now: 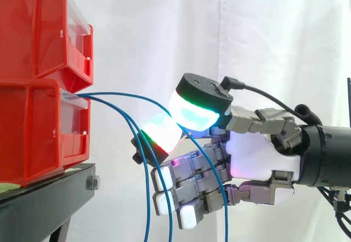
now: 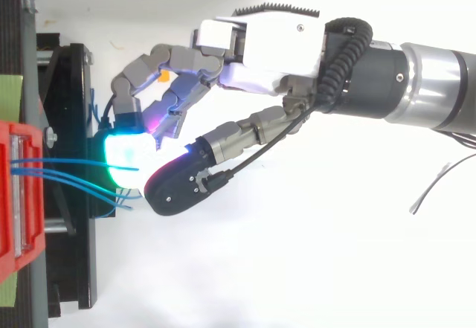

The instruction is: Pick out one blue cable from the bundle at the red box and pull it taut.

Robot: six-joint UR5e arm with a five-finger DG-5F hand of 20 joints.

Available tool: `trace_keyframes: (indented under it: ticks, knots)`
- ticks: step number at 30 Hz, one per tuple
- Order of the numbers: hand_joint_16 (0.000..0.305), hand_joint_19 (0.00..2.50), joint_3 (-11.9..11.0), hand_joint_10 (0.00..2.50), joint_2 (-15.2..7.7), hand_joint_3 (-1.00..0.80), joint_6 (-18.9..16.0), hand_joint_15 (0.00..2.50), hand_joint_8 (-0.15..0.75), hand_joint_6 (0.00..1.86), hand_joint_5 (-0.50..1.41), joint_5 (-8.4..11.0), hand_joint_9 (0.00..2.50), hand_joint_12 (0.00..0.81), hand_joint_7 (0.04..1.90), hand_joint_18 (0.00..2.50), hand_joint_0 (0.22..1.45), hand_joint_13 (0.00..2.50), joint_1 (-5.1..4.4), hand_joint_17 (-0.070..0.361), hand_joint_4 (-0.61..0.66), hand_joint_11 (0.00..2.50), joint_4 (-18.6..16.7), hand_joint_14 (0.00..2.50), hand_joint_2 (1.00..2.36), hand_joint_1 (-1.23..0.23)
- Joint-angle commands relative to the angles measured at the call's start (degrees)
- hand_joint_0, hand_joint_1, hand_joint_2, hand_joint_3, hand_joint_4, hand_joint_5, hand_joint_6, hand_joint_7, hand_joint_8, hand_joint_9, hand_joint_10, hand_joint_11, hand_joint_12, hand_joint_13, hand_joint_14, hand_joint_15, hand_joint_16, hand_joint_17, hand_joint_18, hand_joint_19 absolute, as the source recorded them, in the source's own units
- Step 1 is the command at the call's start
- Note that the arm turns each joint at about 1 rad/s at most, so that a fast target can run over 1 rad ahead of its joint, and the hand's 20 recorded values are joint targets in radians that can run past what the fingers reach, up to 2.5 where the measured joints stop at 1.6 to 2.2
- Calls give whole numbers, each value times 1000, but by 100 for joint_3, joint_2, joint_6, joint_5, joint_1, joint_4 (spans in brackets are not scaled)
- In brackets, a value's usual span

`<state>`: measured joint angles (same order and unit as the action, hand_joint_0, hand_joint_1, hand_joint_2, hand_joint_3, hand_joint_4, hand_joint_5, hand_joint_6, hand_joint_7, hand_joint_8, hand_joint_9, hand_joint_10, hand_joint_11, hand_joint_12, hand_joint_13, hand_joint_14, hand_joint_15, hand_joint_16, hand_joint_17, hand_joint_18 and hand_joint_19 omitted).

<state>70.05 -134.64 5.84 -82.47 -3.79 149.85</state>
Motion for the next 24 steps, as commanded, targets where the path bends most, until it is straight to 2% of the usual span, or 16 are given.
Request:
trace_keyframes:
  ticks: [1,11,16,20,24]
  knots:
    - [51,653,0,23,-1,-222,5,570,299,903,-197,3,835,371,1007,721,566,820,1,115,38,665,0,21,1015,-375]
    - [51,658,0,23,-1,-257,-4,572,298,888,-195,-6,837,371,1000,709,565,819,1,114,56,668,0,20,1015,-372]
    - [54,631,0,23,-1,-495,5,561,311,874,-191,-6,851,388,969,756,505,846,1,122,88,663,0,18,1000,-339]
    - [56,616,0,22,-1,-500,-4,551,320,872,-189,3,873,397,959,787,478,864,1,127,104,666,0,18,1000,-338]
    - [60,585,0,20,-1,-500,-4,535,333,873,-180,3,912,408,944,849,439,903,1,134,111,652,0,17,1000,-415]
